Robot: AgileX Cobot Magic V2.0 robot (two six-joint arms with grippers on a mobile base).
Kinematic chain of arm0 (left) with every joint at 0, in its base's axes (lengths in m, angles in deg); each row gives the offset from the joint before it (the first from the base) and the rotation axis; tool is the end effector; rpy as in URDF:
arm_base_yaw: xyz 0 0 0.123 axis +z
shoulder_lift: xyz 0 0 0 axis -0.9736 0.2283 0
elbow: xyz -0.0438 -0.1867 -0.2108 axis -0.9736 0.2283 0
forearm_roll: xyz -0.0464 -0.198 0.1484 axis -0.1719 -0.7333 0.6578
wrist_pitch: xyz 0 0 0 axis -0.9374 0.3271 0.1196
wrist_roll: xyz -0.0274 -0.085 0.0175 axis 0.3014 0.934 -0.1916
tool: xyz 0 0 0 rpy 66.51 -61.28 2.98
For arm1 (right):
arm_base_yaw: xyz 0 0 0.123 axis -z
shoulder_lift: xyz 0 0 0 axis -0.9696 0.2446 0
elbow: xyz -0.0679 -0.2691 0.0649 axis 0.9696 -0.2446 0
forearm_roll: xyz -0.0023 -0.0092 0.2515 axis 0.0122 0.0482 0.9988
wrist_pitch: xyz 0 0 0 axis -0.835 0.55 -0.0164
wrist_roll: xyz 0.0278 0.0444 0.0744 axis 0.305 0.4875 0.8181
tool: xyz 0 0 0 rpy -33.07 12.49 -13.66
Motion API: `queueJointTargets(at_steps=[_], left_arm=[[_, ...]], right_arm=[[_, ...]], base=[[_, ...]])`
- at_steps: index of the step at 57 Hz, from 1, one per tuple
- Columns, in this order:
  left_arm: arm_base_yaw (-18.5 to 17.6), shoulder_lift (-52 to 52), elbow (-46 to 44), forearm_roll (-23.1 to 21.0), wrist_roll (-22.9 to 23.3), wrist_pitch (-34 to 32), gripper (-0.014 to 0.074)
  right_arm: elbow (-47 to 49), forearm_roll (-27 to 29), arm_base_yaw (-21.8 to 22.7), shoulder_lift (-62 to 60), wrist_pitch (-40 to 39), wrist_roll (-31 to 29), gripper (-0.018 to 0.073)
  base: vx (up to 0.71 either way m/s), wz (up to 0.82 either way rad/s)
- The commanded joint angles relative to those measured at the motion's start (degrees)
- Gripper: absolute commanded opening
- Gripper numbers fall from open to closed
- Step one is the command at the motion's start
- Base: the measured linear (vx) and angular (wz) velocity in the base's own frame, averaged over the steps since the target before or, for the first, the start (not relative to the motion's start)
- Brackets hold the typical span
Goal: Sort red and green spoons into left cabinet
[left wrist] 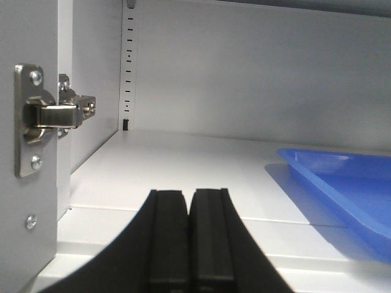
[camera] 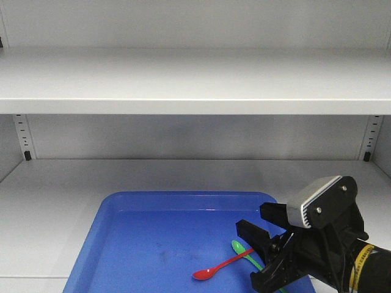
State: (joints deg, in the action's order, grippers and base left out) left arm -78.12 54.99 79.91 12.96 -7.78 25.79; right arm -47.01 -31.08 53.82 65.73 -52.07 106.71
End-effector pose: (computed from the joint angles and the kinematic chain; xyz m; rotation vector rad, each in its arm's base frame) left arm 0.0560 -0.0018 0.2119 -0.0796 1.4210 -0.1394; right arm 0.2382 0.1217 0.2948 -0.6496 1.6827 0.4074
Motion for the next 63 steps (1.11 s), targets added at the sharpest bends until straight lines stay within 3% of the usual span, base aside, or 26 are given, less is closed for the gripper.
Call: queueJointTargets(at_steps=[1,44,50,54,63], left_arm=[[0.1,-1.1,-0.2,-0.5,0.5,-4.4,-0.0007],[0.1,-1.1,-0.2,-0.5,0.5,-4.4,-0.0007],[0.1,-1.1,-0.2,-0.5,0.5,-4.4,-0.0007],[0.1,-1.1,-0.2,-0.5,0.5,-4.4,-0.0007],[0.1,-1.1,-0.2,-0.5,0.5,-4.4,-0.0007]], right_arm=[[2.0,1.1,0.0,-1.2,-3.3,-0.2,0.0368],[1.9,2.4,0.2,-1.3,-1.4,-1.7,0.0361],[0.1,7.2,0.2,-4.7,2.4,-3.5,0.0339],[-2.2,14.5,0.2,-8.7,6.9,-7.1,0.0307],[-7.8,28.4,2.4,-19.7,16.9,-22.5,0.0197]], base=[[0.00,0.00],[0.00,0.00],[0.00,0.00],[0.00,0.00],[0.00,0.00]])
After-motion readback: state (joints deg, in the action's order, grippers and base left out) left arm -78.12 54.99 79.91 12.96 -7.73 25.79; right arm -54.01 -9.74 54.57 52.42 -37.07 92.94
